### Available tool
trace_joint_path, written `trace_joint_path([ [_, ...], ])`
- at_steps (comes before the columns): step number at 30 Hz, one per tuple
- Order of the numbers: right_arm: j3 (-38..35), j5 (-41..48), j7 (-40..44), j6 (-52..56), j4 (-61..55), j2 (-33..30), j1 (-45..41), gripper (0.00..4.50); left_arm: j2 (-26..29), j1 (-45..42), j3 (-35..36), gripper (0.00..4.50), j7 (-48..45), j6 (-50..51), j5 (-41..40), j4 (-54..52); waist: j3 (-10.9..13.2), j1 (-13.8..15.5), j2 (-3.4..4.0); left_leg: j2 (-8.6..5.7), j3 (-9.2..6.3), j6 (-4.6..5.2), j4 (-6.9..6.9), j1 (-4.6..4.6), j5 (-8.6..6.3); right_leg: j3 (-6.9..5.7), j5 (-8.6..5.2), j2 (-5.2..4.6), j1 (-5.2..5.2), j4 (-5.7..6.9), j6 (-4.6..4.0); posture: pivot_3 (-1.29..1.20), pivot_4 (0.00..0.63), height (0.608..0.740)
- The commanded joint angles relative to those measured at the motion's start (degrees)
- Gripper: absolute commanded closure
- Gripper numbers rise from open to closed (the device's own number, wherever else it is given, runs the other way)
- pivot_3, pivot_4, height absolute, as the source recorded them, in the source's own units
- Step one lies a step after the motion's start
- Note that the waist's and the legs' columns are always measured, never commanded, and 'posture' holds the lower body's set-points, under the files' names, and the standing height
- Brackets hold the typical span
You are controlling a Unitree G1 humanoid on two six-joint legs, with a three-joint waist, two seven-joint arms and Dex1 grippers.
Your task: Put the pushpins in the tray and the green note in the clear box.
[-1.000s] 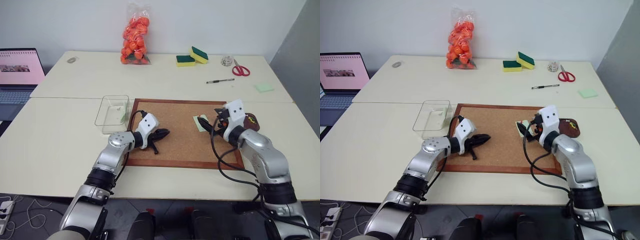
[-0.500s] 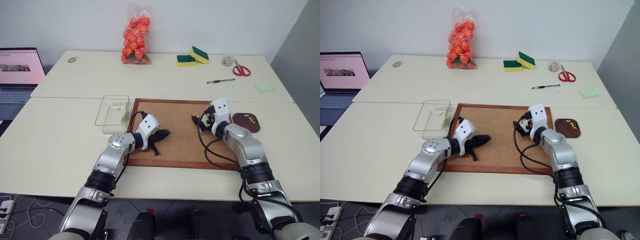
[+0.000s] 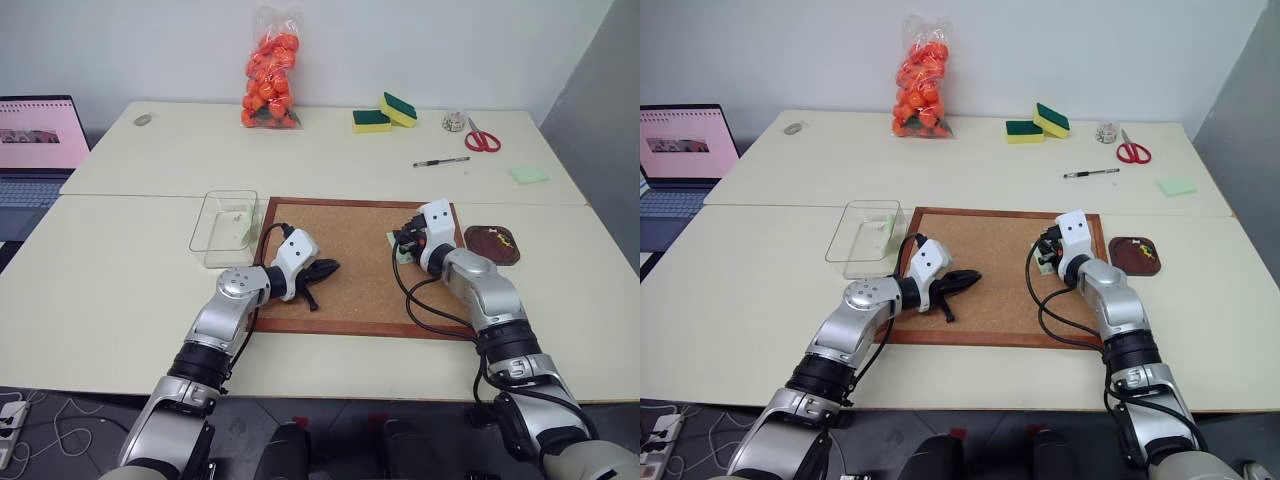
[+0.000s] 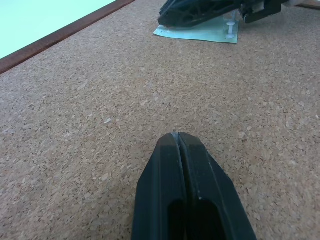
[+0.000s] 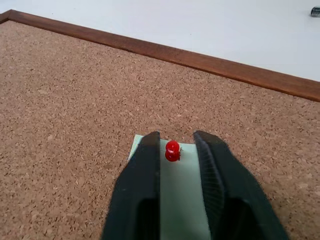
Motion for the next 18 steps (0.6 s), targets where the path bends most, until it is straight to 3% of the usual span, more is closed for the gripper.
trace_joint_path([
  [1, -1.5, 0.5, 0.4, -1.0, -1.5, 0.0, -2.0, 4.48, -0.1, 1.1, -0.7, 4.5, -0.4, 1.0, 0.4, -1.3, 0.0, 0.0, 0.0, 0.0, 0.0, 0.0, 0.0, 0.0, 0.0, 0.0, 0.0, 0.0, 0.0, 0.0, 0.0, 0.0, 0.15, 0.74],
  [18, -5.1, 4.0, -1.3, 2.1, -10.1, 1.9, -3.3, 4.49, -0.1, 1.6, -1.7, 4.5, -0.9, 2.4, 0.8, -1.6, 0.0, 0.0, 0.01, 0.0, 0.0, 0.0, 0.0, -0.01, 0.0, 0.01, 0.0, 0.0, -0.01, 0.02, 0.0, 0.0, 0.15, 0.74],
])
